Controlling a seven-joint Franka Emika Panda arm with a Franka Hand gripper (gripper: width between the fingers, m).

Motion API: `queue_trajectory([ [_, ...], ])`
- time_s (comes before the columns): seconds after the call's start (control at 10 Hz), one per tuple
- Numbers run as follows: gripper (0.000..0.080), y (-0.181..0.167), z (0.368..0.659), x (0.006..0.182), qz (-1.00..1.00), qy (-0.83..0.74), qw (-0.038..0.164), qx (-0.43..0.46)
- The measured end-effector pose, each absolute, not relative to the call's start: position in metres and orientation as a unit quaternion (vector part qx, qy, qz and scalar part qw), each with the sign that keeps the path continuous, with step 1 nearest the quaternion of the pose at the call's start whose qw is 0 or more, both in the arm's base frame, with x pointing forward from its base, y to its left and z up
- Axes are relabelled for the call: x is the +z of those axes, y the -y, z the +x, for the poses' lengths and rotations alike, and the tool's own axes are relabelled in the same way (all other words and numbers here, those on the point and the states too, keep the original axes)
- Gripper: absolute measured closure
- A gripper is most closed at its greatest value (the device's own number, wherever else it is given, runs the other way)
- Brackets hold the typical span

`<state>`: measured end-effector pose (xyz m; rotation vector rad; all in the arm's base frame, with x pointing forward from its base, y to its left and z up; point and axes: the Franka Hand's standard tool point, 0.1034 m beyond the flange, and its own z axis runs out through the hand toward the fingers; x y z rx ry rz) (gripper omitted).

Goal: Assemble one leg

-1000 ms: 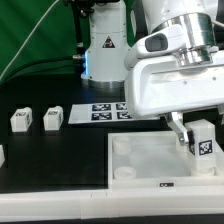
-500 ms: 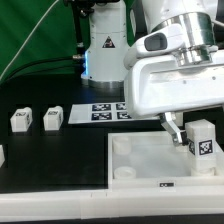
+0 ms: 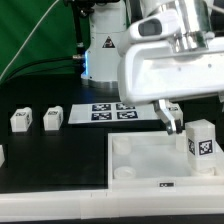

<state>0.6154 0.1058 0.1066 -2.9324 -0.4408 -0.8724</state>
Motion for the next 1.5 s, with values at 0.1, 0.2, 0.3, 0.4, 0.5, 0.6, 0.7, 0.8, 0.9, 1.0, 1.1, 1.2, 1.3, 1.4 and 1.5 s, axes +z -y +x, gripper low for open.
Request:
queue_trajectory([
  [0.1,0.0150,-0.106,0.615,0.111,-0.951,0.144,0.026,-0.274],
  [0.2,0.0150,-0.109,0.614,0.109,-0.955,0.147,0.029,-0.257],
  [0.3,0.0150,-0.108,0.615,0.109,-0.954,0.146,0.028,-0.261],
  [0.4,0.0150,-0.108,0.614,0.108,-0.954,0.147,0.029,-0.258],
  [0.5,0.0150,-0.115,0.605,0.101,-0.969,0.145,0.040,-0.198],
  [0.6,0.0150,-0.122,0.606,0.106,-0.979,0.147,0.048,-0.136],
  [0.7,0.0150,-0.119,0.607,0.106,-0.983,0.150,0.052,-0.088],
  [0.8,0.0150,-0.116,0.609,0.104,-0.986,0.149,0.055,-0.049],
  [0.9,0.0150,-0.115,0.608,0.103,-0.986,0.156,0.055,0.003],
  [1.0,0.0150,-0.114,0.616,0.103,-0.985,0.160,0.058,0.013],
  [1.1,0.0150,-0.111,0.617,0.101,-0.986,0.157,0.059,0.010],
  [1.2,0.0150,-0.112,0.616,0.101,-0.986,0.157,0.059,0.011],
  [1.3,0.0150,-0.112,0.616,0.100,-0.986,0.157,0.059,0.011],
  [1.4,0.0150,-0.112,0.616,0.100,-0.986,0.157,0.059,0.011],
  [1.5,0.0150,-0.111,0.616,0.099,-0.986,0.157,0.059,0.012],
])
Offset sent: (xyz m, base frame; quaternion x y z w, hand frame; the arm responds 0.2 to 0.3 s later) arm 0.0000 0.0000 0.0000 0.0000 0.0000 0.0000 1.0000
